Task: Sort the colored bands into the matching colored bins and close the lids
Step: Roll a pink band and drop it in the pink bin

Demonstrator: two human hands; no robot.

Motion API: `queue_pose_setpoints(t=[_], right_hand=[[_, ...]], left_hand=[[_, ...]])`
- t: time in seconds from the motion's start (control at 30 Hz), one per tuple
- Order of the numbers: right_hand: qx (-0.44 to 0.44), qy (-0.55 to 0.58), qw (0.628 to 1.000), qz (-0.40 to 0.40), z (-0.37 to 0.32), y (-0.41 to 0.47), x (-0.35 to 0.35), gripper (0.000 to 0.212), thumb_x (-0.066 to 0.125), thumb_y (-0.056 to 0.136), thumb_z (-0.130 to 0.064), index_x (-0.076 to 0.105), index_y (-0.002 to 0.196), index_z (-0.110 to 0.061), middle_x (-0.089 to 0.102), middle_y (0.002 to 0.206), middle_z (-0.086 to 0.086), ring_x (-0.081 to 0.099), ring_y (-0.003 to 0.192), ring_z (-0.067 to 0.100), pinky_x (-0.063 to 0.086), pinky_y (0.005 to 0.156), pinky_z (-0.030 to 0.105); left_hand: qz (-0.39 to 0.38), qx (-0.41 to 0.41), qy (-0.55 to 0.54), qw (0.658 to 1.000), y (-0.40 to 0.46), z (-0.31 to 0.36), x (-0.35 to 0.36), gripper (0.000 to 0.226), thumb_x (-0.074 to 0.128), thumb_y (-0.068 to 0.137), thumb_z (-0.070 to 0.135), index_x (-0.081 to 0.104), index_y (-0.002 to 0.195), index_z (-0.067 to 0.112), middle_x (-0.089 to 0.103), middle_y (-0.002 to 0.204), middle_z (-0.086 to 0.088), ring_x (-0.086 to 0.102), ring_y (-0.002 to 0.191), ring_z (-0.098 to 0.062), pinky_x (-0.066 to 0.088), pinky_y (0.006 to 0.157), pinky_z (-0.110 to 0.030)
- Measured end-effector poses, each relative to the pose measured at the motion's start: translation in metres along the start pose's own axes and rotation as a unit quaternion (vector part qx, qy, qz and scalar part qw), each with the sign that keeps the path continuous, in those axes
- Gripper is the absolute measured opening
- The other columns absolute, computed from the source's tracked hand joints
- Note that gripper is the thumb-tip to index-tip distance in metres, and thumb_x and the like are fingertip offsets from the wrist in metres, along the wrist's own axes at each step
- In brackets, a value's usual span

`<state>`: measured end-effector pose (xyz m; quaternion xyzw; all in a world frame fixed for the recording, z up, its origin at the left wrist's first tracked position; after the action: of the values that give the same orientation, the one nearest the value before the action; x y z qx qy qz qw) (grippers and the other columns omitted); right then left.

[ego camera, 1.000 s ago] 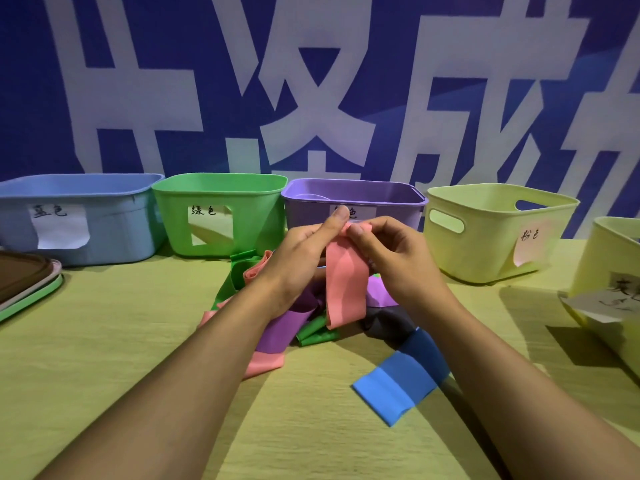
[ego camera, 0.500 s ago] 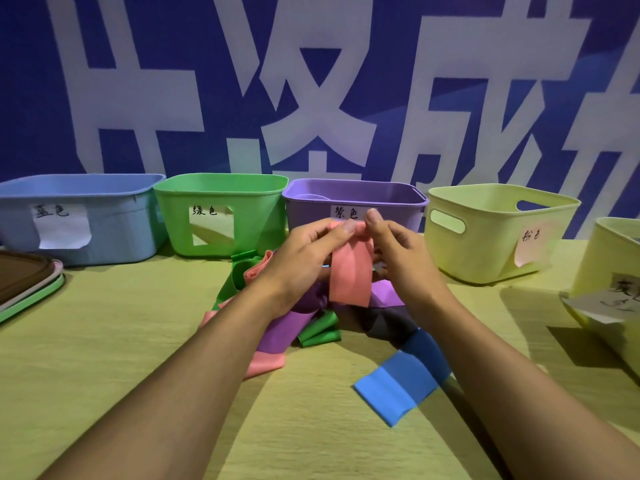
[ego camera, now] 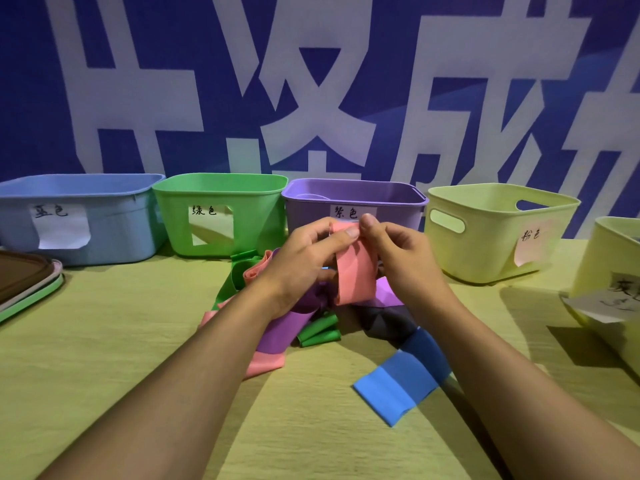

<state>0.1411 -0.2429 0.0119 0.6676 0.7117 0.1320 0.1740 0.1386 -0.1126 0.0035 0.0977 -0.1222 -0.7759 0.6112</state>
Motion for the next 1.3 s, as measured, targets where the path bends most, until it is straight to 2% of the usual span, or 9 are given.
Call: queue_pose_setpoints(t=[0.1, 0.23, 0.37, 0.5, 0.63, 0.77, 0.9, 1.1, 1.3], right_hand=[[-0.023, -0.003, 1.0, -0.008, -0.001, 0.002, 0.0, 0.031, 0.059, 0.1, -0.039, 0.071, 0.078, -0.021, 0.066, 0.067, -0.01, 0.056, 0.064, 0.007, 0.048, 0.062, 0.028], [-0.054, 0.015, 0.998, -0.027, -0.006, 0.001, 0.004, 0.018, 0.061, 0.1, -0.029, 0.072, 0.094, -0.016, 0.072, 0.075, -0.009, 0.062, 0.067, 0.003, 0.049, 0.057, 0.02], [-0.085, 0.0, 0.996, -0.035, -0.006, 0.002, 0.006, 0.015, 0.067, 0.097, -0.024, 0.07, 0.106, -0.012, 0.073, 0.085, -0.003, 0.064, 0.069, 0.006, 0.049, 0.056, 0.022], [-0.095, -0.015, 0.995, -0.038, -0.005, 0.004, 0.005, 0.011, 0.068, 0.097, -0.02, 0.069, 0.108, -0.016, 0.07, 0.088, -0.001, 0.063, 0.07, 0.007, 0.049, 0.057, 0.023], [-0.105, -0.022, 0.993, -0.044, -0.006, 0.004, 0.006, 0.01, 0.068, 0.097, -0.018, 0.069, 0.107, -0.02, 0.071, 0.088, -0.003, 0.062, 0.07, 0.008, 0.048, 0.057, 0.022], [-0.1, -0.019, 0.994, -0.047, -0.006, 0.003, 0.006, 0.012, 0.069, 0.097, -0.015, 0.069, 0.107, -0.022, 0.072, 0.094, 0.002, 0.063, 0.075, 0.01, 0.05, 0.058, 0.023], [-0.058, 0.001, 0.997, -0.048, -0.003, 0.001, 0.005, 0.02, 0.067, 0.097, -0.037, 0.069, 0.109, -0.022, 0.073, 0.101, 0.001, 0.067, 0.084, 0.012, 0.053, 0.06, 0.029], [0.019, -0.029, 0.999, 0.01, -0.003, -0.002, -0.004, 0.054, 0.051, 0.087, -0.067, 0.075, 0.075, -0.02, 0.056, 0.054, -0.002, 0.051, 0.052, 0.013, 0.041, 0.051, 0.025], [0.02, -0.026, 0.999, 0.0, -0.007, -0.005, 0.0, 0.056, 0.053, 0.09, -0.063, 0.073, 0.066, -0.016, 0.058, 0.051, 0.001, 0.05, 0.048, 0.014, 0.041, 0.049, 0.022]], left_hand=[[0.001, -0.003, -0.001, 1.0, 0.0, -0.001, -0.001, 0.029, 0.066, 0.091, 0.036, 0.071, 0.111, 0.015, 0.072, 0.102, -0.01, 0.07, 0.096, -0.026, 0.052, 0.098, -0.058], [-0.007, -0.026, 0.009, 1.0, -0.002, -0.001, 0.002, 0.043, 0.062, 0.094, 0.053, 0.073, 0.115, 0.018, 0.076, 0.1, -0.003, 0.072, 0.089, -0.015, 0.055, 0.09, -0.043], [0.003, -0.042, 0.015, 0.999, 0.001, -0.006, -0.002, 0.061, 0.055, 0.087, 0.075, 0.079, 0.111, 0.024, 0.078, 0.104, -0.013, 0.071, 0.098, -0.025, 0.051, 0.098, -0.051], [0.037, -0.043, 0.025, 0.998, 0.005, -0.009, -0.008, 0.062, 0.053, 0.081, 0.08, 0.081, 0.104, 0.031, 0.077, 0.095, -0.013, 0.07, 0.091, -0.026, 0.052, 0.097, -0.057], [0.057, -0.039, 0.02, 0.997, 0.004, -0.008, -0.011, 0.058, 0.055, 0.086, 0.076, 0.083, 0.098, 0.027, 0.078, 0.091, -0.015, 0.07, 0.084, -0.025, 0.053, 0.085, -0.045], [0.054, -0.022, -0.004, 0.998, 0.004, -0.004, -0.009, 0.05, 0.056, 0.094, 0.055, 0.08, 0.093, 0.011, 0.074, 0.08, -0.012, 0.068, 0.07, -0.02, 0.053, 0.07, -0.035], [0.015, -0.01, -0.017, 1.0, 0.003, -0.002, -0.003, 0.041, 0.05, 0.105, 0.039, 0.074, 0.106, 0.006, 0.072, 0.084, -0.015, 0.067, 0.071, -0.024, 0.056, 0.061, -0.033], [-0.066, 0.009, -0.016, 0.998, -0.001, 0.0, 0.012, 0.04, 0.049, 0.107, 0.028, 0.065, 0.13, 0.001, 0.071, 0.102, -0.021, 0.069, 0.079, -0.026, 0.055, 0.059, -0.027], [-0.087, 0.004, -0.012, 0.996, -0.003, -0.001, 0.016, 0.037, 0.052, 0.1, 0.029, 0.067, 0.124, 0.006, 0.074, 0.098, -0.011, 0.072, 0.081, -0.02, 0.055, 0.064, -0.027]])
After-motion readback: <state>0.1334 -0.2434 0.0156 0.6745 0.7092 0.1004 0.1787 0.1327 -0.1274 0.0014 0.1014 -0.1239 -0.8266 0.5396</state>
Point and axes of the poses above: each hand's wrist, its own y-axis towards the middle knuckle, its own x-axis out of the palm, z = x × y, the point moved 9 cm from there along y, towards the middle knuckle
